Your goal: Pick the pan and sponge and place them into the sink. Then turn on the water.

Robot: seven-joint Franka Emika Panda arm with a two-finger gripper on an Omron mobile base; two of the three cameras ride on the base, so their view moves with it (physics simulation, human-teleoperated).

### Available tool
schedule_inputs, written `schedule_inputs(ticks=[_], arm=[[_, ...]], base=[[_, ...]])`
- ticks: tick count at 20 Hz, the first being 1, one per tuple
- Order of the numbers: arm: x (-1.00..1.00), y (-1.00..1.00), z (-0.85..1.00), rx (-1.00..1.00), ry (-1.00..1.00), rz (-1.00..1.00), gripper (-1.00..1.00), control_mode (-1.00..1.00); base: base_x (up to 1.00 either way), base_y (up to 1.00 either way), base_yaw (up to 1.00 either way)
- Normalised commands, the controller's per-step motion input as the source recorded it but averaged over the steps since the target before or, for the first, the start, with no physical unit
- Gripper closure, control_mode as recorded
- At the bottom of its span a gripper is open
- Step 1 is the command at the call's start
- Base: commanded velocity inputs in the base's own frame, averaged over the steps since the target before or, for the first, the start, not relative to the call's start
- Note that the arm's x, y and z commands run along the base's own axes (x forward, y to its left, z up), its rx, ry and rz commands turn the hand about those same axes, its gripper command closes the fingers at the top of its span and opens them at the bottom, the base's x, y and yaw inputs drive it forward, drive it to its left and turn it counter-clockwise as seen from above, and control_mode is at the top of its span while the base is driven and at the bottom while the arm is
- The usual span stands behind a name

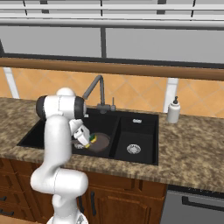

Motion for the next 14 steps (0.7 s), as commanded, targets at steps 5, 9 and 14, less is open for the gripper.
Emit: schedule_inputs(ticks=[5, 9, 14], arm=[[0.22, 0.06, -0.50, -0.16, 0.00, 0.00, 1.00, -1.00], [0.19, 0.05, -0.49, -0.15, -0.01, 0.00, 1.00, -1.00], [0.35, 0.07, -0.42, -0.10, -0.07, 0.00, 1.00, -1.00]], base=[[0.00, 0.00, 0.00], [0.00, 0.00, 0.00], [0.00, 0.00, 0.00]])
